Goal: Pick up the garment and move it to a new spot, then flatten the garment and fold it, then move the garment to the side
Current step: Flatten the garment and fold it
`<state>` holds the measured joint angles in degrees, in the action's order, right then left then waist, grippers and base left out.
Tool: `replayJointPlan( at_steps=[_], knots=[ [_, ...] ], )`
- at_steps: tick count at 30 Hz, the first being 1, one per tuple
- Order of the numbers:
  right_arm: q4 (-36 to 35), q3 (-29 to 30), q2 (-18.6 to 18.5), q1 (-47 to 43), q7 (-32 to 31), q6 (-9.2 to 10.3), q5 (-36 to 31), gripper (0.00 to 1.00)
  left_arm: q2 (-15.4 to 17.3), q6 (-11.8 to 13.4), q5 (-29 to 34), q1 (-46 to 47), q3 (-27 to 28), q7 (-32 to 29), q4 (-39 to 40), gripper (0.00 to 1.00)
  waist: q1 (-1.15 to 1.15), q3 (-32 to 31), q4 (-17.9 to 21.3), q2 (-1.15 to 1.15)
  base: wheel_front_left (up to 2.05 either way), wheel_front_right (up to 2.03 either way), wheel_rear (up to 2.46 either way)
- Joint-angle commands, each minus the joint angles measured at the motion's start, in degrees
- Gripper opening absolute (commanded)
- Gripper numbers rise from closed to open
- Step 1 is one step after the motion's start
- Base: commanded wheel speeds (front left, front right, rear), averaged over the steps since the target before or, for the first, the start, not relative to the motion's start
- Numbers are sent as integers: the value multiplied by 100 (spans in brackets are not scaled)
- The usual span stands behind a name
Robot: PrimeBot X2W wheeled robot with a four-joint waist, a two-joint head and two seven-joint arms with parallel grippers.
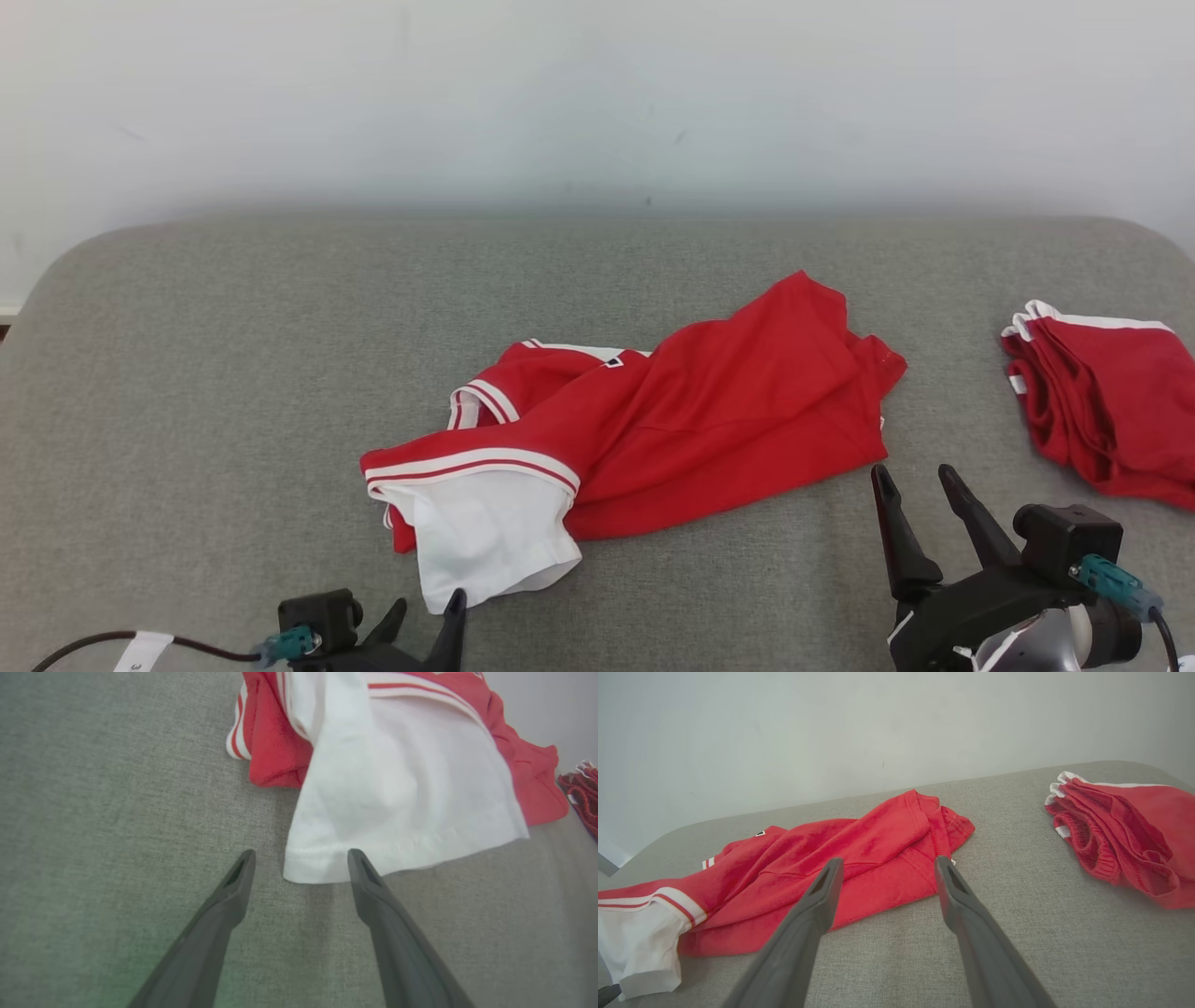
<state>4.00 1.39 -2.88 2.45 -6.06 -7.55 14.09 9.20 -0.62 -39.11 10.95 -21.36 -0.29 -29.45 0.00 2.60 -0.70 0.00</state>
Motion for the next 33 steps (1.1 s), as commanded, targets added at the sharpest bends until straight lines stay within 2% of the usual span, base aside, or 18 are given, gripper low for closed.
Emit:
replayJointPlan(
  at_steps=[1, 4, 9, 11, 12, 13, 14, 17, 22, 30, 33],
  knots=[
    [-35, -4, -1, 16, -19, 12, -8, 100, 18, 51, 39, 78, -10, -18, -109, 100, 0, 26, 53, 0, 0, 0, 0],
    [-47, 7, -1, 28, -20, 12, -1, 100, 19, 148, 104, 160, -24, 17, -284, 100, 0, 61, 88, 0, 0, 0, 0],
    [-58, 22, -1, 29, -3, 12, 6, 100, 20, 137, 140, 253, -44, 97, -448, 100, 0, 109, 96, 0, 0, 0, 0],
    [-56, 20, 0, 35, -7, 12, 13, 100, 13, 79, 184, 325, -112, 68, -528, 97, 0, 125, 90, 0, 0, 0, 0],
    [-53, 10, 0, 44, -17, 12, 10, 100, 5, 46, 195, 356, -153, 51, -566, 53, 0, 132, 84, 0, 0, 0, 0],
    [-50, -7, -1, 60, -35, 12, 6, 100, -8, 3, 223, 386, -193, 63, -606, 34, 0, 138, 76, 0, 0, 0, 0],
    [-47, -30, -1, 82, -51, 12, -28, 100, -20, 0, 240, 419, -221, 66, -642, 0, 0, 145, 70, 0, 0, 0, 0],
    [20, -94, -27, 172, -261, 12, -121, 100, -43, -74, 250, 469, -284, 35, -741, 0, 0, 168, 54, 0, 0, 0, 0],
    [418, -15, -221, 748, -980, 12, -331, 100, -54, -128, 200, 517, -311, 65, -761, 0, 0, 258, 24, 0, 0, 0, 0],
    [1793, 119, -385, 2087, -1747, 12, -493, 100, -93, -178, 136, 564, -352, 44, -672, 0, 0, 407, -230, 0, 0, 0, 0],
    [2314, 117, -410, 2411, -1768, 12, -527, 100, -104, -185, 114, 600, -359, 51, -635, 0, 0, 470, -353, 0, 0, 0, 0]
  ],
)
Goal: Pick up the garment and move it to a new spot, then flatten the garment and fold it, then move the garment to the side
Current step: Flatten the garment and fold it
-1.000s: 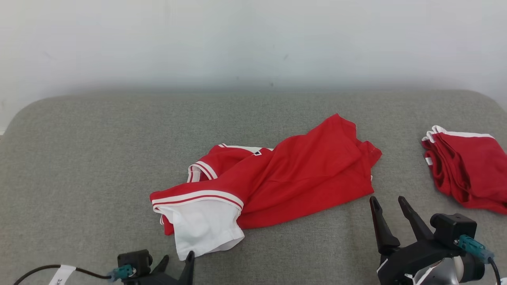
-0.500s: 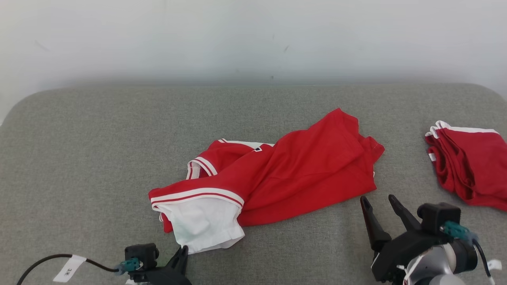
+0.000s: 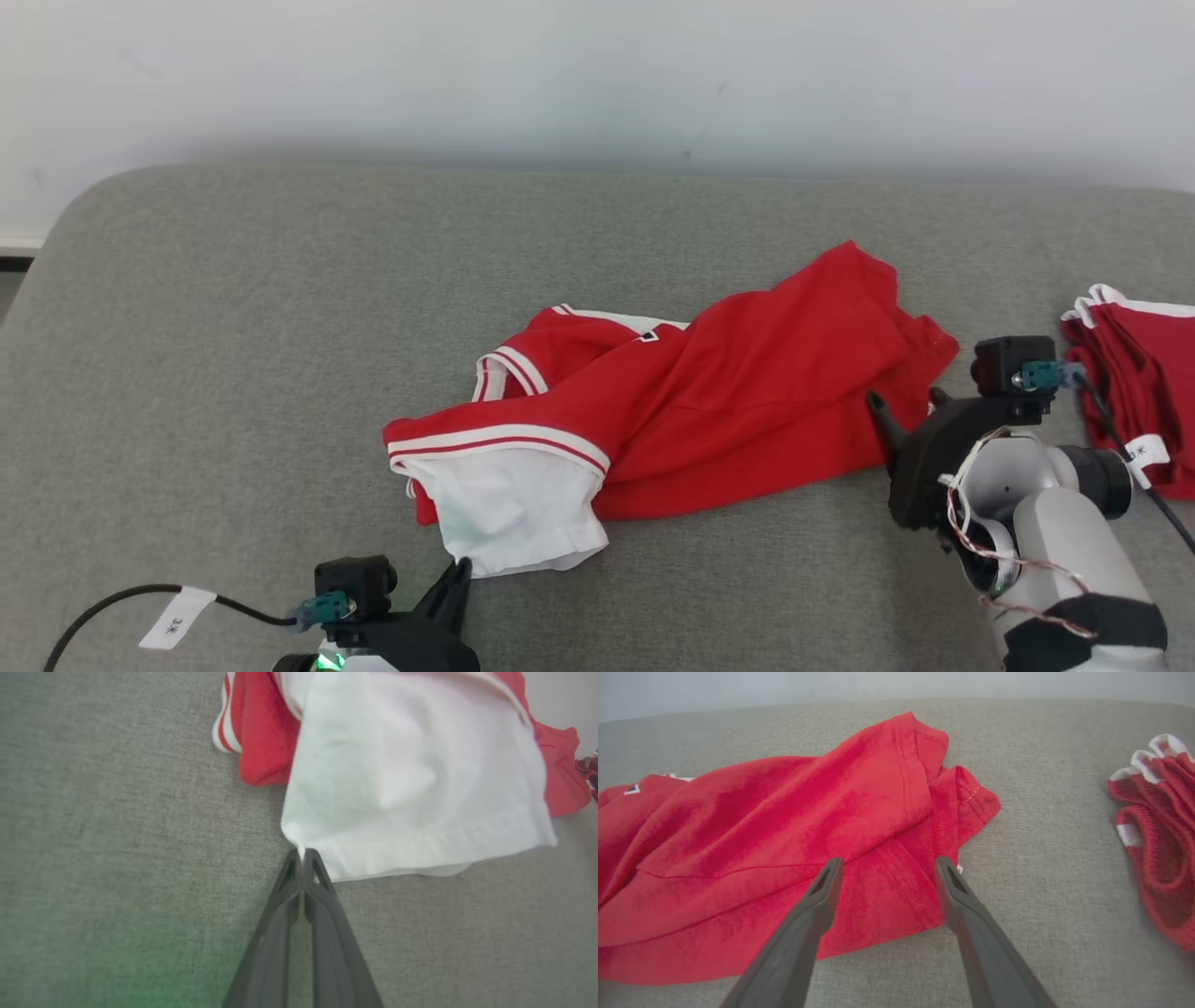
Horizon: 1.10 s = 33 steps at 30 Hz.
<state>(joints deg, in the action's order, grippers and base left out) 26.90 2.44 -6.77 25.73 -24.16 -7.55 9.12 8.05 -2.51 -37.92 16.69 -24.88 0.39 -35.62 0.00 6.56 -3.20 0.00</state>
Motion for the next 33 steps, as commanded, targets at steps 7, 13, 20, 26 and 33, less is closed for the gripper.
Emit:
replayJointPlan(
  at_steps=[7, 13, 20, 26, 33],
  knots=[
    [971, 531, 64, 639, 559, 12, -360, 100, 12, 10, 28, 85, -57, 28, 93, 0, 0, 194, -333, 0, 0, 0, 0],
    [1669, 641, 7, 1060, 855, 12, -514, 99, 23, 7, 31, 135, -92, 47, 229, 0, 0, 276, -431, 0, 0, 0, 0],
    [2112, 696, -65, 1296, 1278, 12, -628, 0, 23, 12, -75, 63, -25, 168, 510, 0, 0, 249, -413, 0, 0, 0, 0],
    [2138, 668, -144, 1274, 1488, 12, -542, 0, 131, 94, -171, -76, 104, 208, 779, 0, 0, 127, -299, 0, 0, 0, 0],
    [2400, 717, -183, 1281, 1417, 12, -449, 100, 238, 216, -170, -204, 66, 50, 1110, 0, 0, 150, -209, 0, 0, 0, 0]
  ],
)
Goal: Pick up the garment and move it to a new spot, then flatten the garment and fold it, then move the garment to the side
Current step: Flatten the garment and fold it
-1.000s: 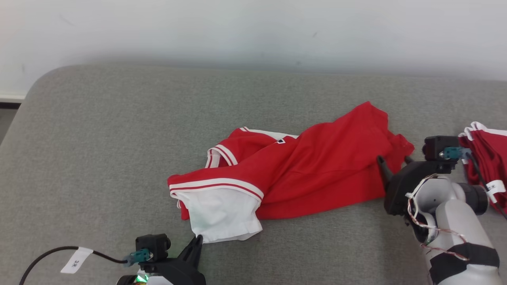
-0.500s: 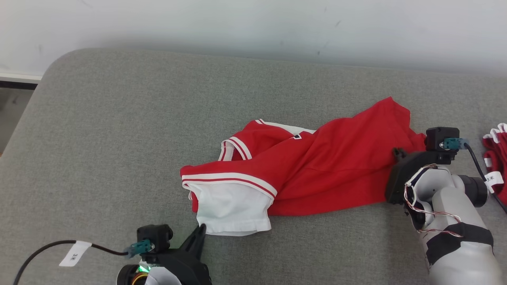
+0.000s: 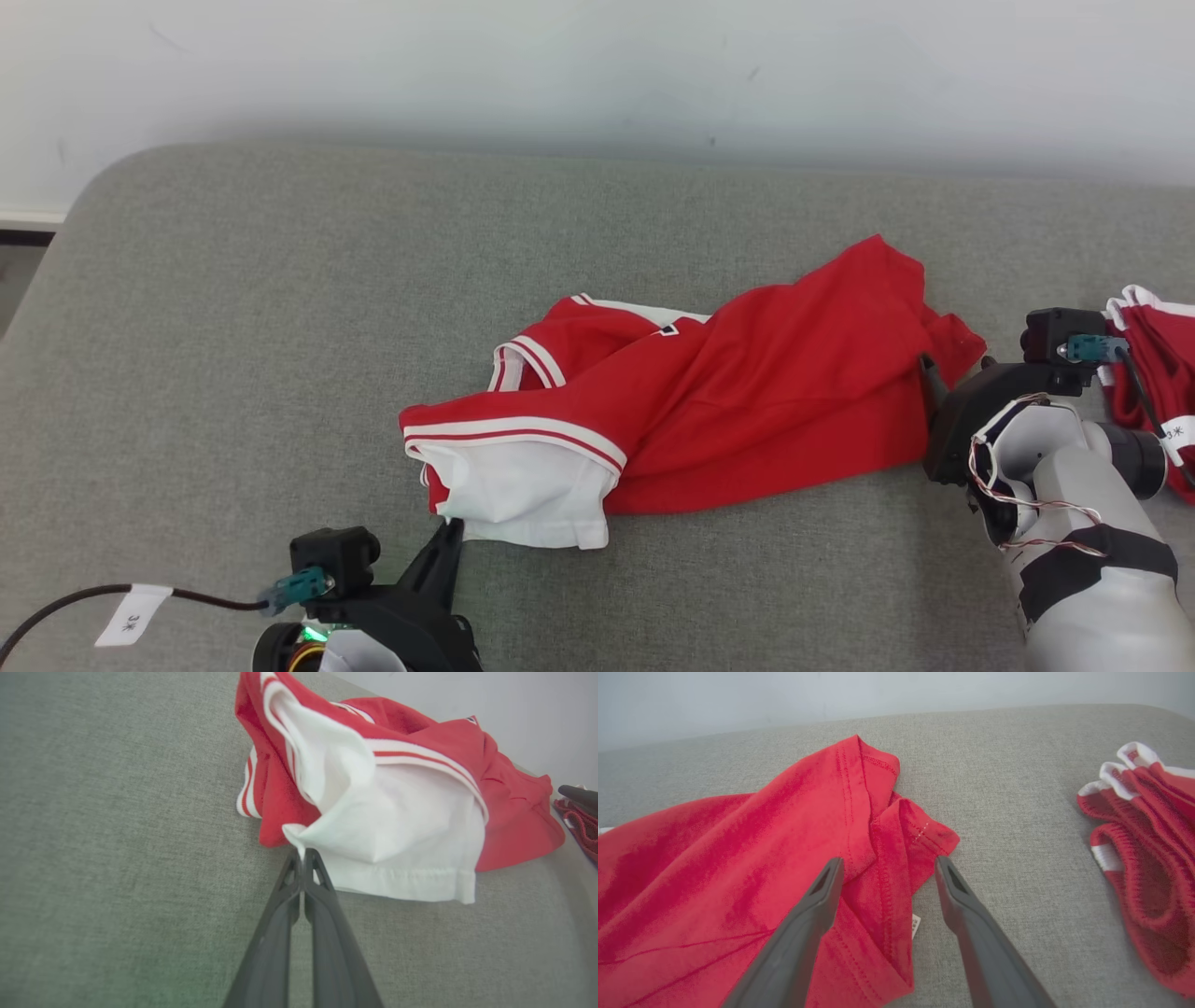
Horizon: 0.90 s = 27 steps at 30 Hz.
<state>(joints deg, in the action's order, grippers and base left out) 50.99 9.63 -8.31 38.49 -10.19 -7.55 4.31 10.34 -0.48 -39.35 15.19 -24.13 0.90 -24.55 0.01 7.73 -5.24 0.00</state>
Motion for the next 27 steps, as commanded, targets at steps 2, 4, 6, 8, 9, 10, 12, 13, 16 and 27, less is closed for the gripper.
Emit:
replayJointPlan(
  at_steps=[2, 4, 6, 8, 9, 10, 12, 13, 16, 27],
  knots=[
    [121, 29, -44, 87, 60, 12, 15, 100, -3, 33, -4, -40, -52, -52, 76, 0, -1, 101, -31, 0, 0, 0, 0],
    [216, 13, -4, 205, 105, 12, 43, 100, -10, 37, 22, -11, -90, -90, 130, 0, -1, 174, -84, 0, 0, 0, 0],
    [319, -49, 1, 283, 166, 12, 69, 100, -16, 28, 45, 20, -124, -120, 167, 0, -1, 236, -136, 0, 0, 0, 0],
    [406, -145, -6, 357, 221, 12, 87, 100, -25, 21, 45, 48, -154, -124, 192, 0, -1, 295, -182, 0, 0, 0, 0],
    [441, -185, -22, 395, 247, 12, 99, 100, -31, 19, 44, 60, -166, -129, 202, 0, -1, 319, -205, 0, 0, 0, 0],
    [519, -275, -33, 473, 295, 12, 126, 45, -37, 25, 23, 66, -172, -133, 209, 0, -1, 348, -230, 0, 0, 0, 0],
    [591, -350, -70, 519, 334, 12, 129, 1, -36, 34, 7, 61, -173, -115, 209, 0, -1, 359, -240, 0, 0, 0, 0],
    [631, -386, -82, 523, 357, 12, 140, 0, -37, 38, 2, 58, -176, -105, 205, 0, -1, 359, -241, 0, 0, 0, 0],
    [670, -453, -122, 538, 437, 12, 170, 0, -43, 39, -28, 43, -164, -84, 181, 0, -1, 314, -231, 0, 0, 0, 0],
    [-680, -453, -135, -97, 439, 12, 950, 0, 104, 204, -209, -239, 135, 109, 461, 0, -1, -75, -31, 0, 0, 0, 0]
  ],
)
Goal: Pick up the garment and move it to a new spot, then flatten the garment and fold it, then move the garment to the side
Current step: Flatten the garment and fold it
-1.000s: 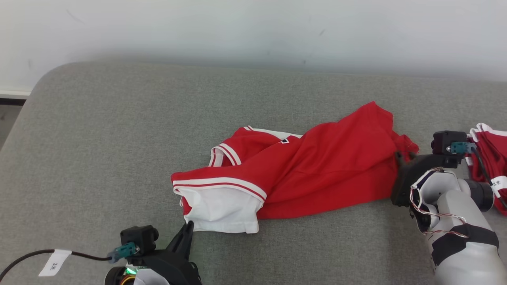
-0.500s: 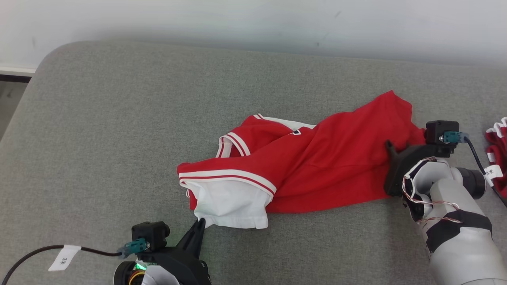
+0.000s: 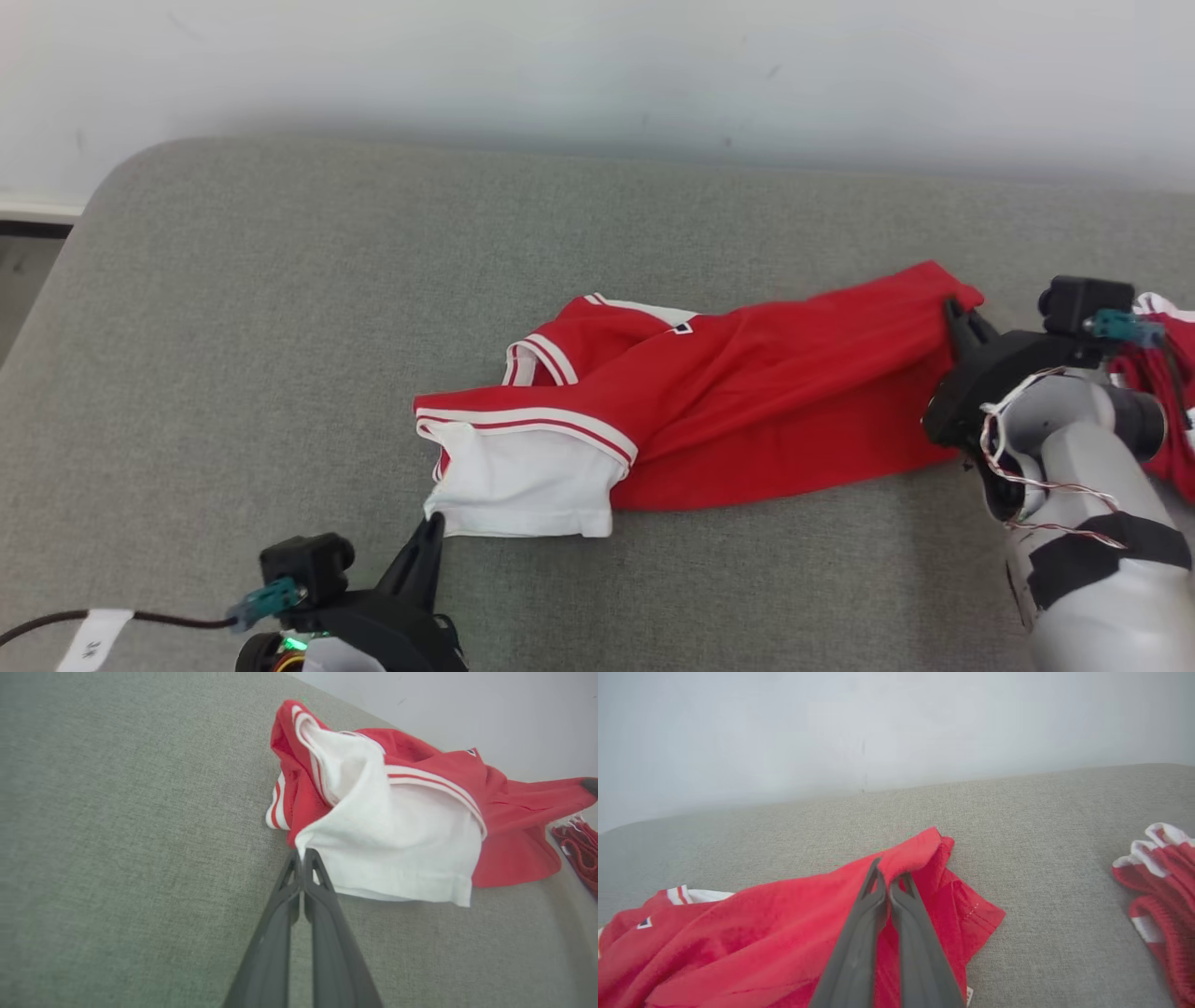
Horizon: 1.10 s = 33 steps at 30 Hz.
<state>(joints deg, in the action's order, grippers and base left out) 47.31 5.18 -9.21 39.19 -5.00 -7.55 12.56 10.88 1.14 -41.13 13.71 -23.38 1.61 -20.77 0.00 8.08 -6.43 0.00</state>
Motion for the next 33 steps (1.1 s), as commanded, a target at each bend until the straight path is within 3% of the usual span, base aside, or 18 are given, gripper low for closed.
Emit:
replayJointPlan(
  at_steps=[1, 3, 4, 5, 7, 12, 14, 18, 21, 24, 25, 26, 28, 33],
  knots=[
    [-638, 17, -71, -305, -183, 12, 217, 0, 82, 68, -49, -133, 93, 40, 133, 0, 0, -146, 107, 0, 0, 0, 0],
    [-982, 63, -97, -456, -318, 12, 299, 0, 114, 95, -64, -187, 120, 46, 191, 0, 0, -174, 120, 0, 0, 0, 0],
    [-1818, 204, -138, -782, -638, 12, 380, 0, 161, 145, -103, -261, 167, 26, 284, 0, 0, -222, 135, 0, 0, 0, 0],
    [-1818, 204, -138, -782, -638, 12, 380, 0, 161, 145, -103, -261, 167, 26, 284, 0, 0, -222, 135, 0, 0, 0, 0],
    [-2758, 363, -83, -1148, -1031, 12, 395, 0, 199, 188, -121, -306, 203, 5, 387, 0, 0, -257, 130, 0, 0, 0, 0],
    [-5104, 829, 301, -1948, -1997, 12, 271, 0, 222, 234, -137, -352, 204, -32, 542, 0, 0, -303, 40, 0, 0, 0, 0],
    [-5631, 880, 427, -2106, -2379, 12, 290, 0, 224, 259, -137, -358, 190, -46, 591, 0, 0, -294, 6, 0, 0, 0, 0],
    [-5523, 854, 535, -2114, -2988, 12, 232, 0, 203, 267, -135, -308, 152, -59, 633, 0, 0, -230, -60, 0, 0, 0, 0],
    [-4660, 796, 554, -1781, -3205, 12, 110, 0, 186, 223, -103, -221, 91, -86, 636, 0, 0, -150, -98, 0, 0, 0, 0],
    [-3587, 830, 485, -1242, -2836, 12, -138, 0, 142, 164, -48, -91, 0, -106, 617, 0, 0, -57, -167, 0, 0, 0, 0],
    [-3212, 862, 473, -1042, -2592, 12, -218, 47, 125, 143, -28, -44, -30, -110, 597, 0, 0, -25, -192, 0, 0, 0, 0],
    [-2862, 909, 460, -902, -2354, 12, -327, 47, 104, 143, -9, -2, -67, -112, 582, 0, 0, 3, -221, 0, 0, 0, 0],
    [-2224, 979, 463, -582, -1848, 12, -540, 100, 58, 95, 20, 91, -141, -117, 557, 0, 0, 46, -270, 0, 0, 0, 0],
    [-949, 1019, 442, -103, -1391, 12, -879, 100, -46, 47, 55, 197, -280, -132, 462, 0, 0, 64, -359, 0, 0, 0, 0]
  ],
)
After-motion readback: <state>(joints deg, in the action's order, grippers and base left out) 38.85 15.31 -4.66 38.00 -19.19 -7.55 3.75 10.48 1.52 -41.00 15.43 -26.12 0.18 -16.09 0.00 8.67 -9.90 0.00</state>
